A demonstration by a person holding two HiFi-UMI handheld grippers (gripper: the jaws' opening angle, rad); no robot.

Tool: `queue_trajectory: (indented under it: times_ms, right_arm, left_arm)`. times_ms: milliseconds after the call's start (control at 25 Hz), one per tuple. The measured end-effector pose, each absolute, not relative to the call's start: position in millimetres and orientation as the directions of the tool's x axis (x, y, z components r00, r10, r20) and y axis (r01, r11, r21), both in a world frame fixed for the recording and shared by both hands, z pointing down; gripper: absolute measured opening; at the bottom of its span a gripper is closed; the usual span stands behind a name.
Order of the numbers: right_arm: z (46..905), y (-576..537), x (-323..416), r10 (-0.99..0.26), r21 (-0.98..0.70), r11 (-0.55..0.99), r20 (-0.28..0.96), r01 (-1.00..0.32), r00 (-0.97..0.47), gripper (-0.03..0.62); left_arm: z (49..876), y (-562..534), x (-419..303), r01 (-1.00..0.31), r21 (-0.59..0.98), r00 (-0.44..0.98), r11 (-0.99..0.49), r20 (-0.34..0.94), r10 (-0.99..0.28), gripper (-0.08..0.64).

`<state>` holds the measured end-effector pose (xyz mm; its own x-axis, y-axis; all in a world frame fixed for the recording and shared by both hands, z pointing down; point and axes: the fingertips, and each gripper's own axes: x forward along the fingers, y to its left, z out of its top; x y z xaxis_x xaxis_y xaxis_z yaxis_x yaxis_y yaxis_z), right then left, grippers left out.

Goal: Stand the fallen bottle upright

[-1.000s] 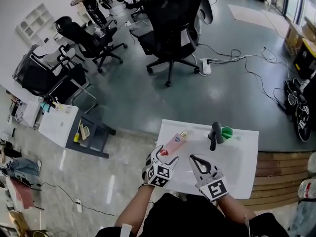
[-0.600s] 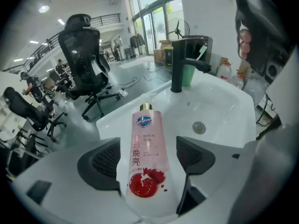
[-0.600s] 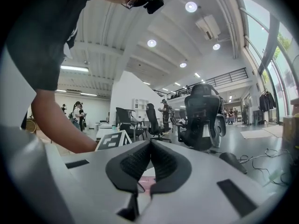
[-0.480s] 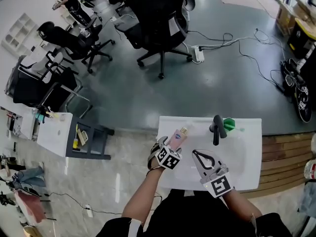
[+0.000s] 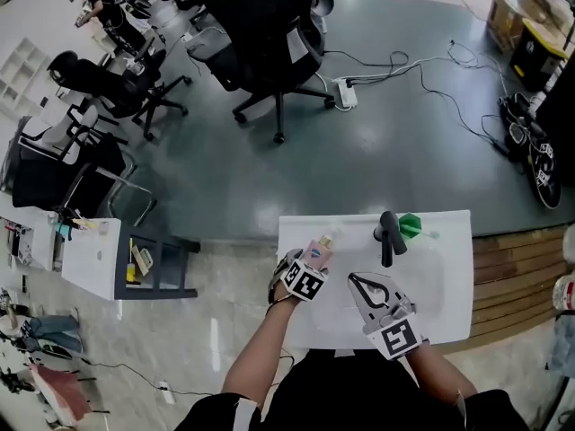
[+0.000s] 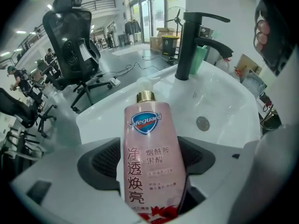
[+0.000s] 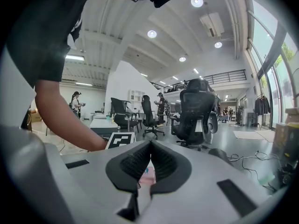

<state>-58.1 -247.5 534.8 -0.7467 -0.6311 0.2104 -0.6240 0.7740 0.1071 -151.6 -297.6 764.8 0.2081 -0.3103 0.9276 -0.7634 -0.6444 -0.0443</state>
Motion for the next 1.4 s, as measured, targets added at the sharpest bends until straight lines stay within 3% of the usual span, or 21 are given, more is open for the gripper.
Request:
queue_trajectory:
  times_ms: [520,1040,1400]
  right_arm:
    - [542,-256,-54,-0.621,0.09,0.781,0.22,-0.619,-0.752,0.015]
    - [547,-234,-60,-0.6,0.049,0.793,0.232,-0.607,-0.765,0.015]
    - [545,-232,-63,-0.611,0.057,0.786,0.223,-0.615,-0.76,0.015]
  left_arm:
    - [780,-310,-153,-0.7,-0.21,0.019,-0.683,0.95,-0.311,0.376]
    - [771,-301,-148,-0.724,-0.172,0.071,-0.668,0.945,-0.32,0.325]
    - [748,-303,-150,-0.76,-0.167,0.142,-0.628,0.9,-0.412,0.322]
